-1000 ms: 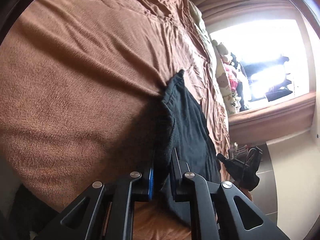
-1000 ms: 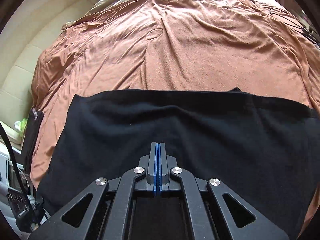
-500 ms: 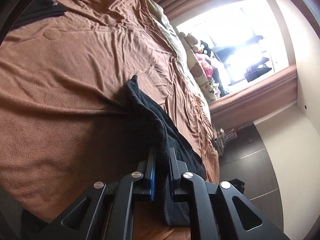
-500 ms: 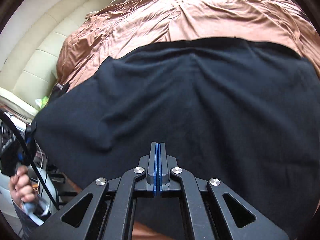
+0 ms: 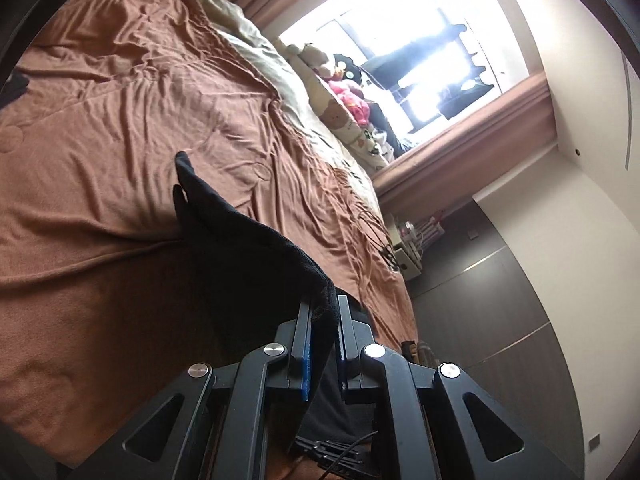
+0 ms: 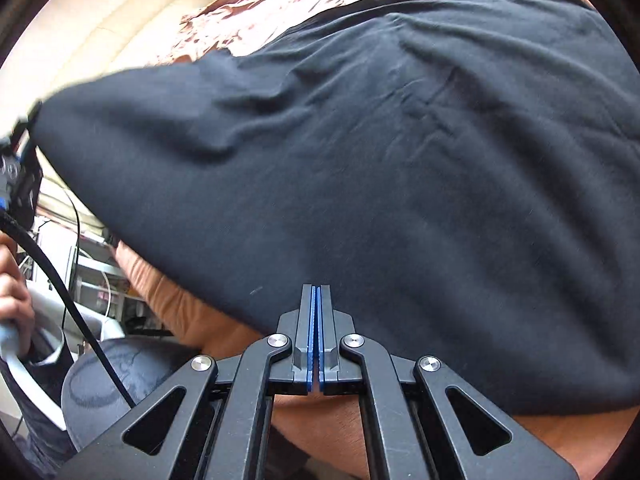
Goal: Fold small clothes
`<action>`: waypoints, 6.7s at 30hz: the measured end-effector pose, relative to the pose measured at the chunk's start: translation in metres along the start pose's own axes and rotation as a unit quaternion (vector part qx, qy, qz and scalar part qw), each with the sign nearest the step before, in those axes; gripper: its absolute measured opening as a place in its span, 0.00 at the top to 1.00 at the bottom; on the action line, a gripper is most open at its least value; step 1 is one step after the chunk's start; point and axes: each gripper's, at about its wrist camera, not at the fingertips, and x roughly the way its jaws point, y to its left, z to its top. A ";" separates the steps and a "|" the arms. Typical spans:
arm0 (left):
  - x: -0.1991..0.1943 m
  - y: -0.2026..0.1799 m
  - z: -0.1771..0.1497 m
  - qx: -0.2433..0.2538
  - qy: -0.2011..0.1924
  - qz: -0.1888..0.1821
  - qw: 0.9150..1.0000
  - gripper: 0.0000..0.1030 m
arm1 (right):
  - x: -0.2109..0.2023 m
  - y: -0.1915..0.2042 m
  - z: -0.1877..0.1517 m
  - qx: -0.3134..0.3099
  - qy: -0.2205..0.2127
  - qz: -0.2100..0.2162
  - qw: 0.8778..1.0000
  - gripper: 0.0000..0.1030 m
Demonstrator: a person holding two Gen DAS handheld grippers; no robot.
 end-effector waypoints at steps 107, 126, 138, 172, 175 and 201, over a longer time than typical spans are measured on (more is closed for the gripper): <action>0.196 0.004 -0.120 0.201 0.336 0.122 0.912 0.46 | -0.219 -0.121 -0.032 0.067 -0.105 -0.099 0.987 0.96; 0.235 -0.013 -0.136 0.236 0.367 0.121 0.892 0.49 | -0.224 -0.145 -0.076 0.111 -0.068 -0.130 0.983 0.96; 0.226 -0.013 -0.100 0.215 0.300 0.113 0.923 0.49 | -0.260 -0.126 -0.044 0.079 -0.127 -0.131 0.980 0.64; 0.297 0.014 -0.015 0.102 0.170 0.203 0.959 0.49 | -0.117 -0.199 0.171 0.031 -0.079 -0.078 0.993 0.63; 0.300 0.020 -0.019 0.091 0.171 0.201 0.960 0.49 | -0.110 -0.199 0.173 0.020 -0.081 -0.073 0.994 0.63; 0.315 0.005 -0.054 0.134 0.172 0.220 0.951 0.49 | -0.171 -0.222 0.147 0.099 -0.194 -0.171 0.961 1.00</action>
